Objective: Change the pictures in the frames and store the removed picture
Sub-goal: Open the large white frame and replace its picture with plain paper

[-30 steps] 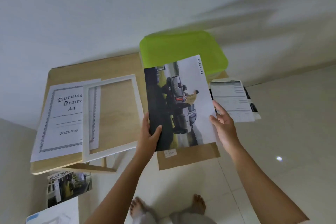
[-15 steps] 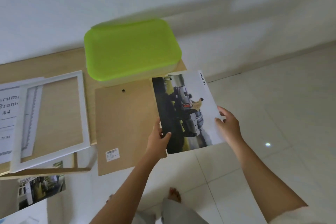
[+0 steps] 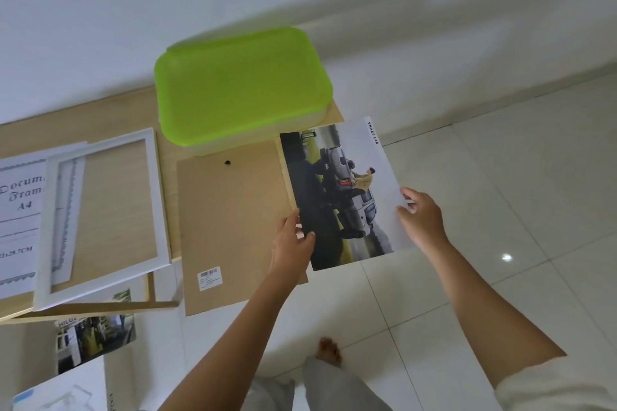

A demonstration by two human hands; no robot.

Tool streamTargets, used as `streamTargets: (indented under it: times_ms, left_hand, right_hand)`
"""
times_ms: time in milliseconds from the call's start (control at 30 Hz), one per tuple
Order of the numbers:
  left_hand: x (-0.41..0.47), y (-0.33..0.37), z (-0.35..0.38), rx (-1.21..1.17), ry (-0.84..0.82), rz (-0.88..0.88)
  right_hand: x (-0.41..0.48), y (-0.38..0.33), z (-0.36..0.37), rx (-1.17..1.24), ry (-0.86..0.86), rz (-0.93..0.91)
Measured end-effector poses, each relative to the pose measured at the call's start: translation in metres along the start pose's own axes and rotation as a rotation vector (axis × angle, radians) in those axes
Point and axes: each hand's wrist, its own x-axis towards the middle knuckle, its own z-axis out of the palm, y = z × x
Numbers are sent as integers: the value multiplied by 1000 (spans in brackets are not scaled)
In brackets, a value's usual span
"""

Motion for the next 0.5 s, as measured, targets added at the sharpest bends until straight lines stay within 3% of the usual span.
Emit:
streamTargets:
  times_ms: [267,500]
  left_hand:
    - [-11,-11,-49,76,62,158]
    - [12,-56,-171,314,157,288]
  right_hand:
    - [-21,-37,16,-344,-25,-165]
    - [-56,-133,92,-527,-22,-410]
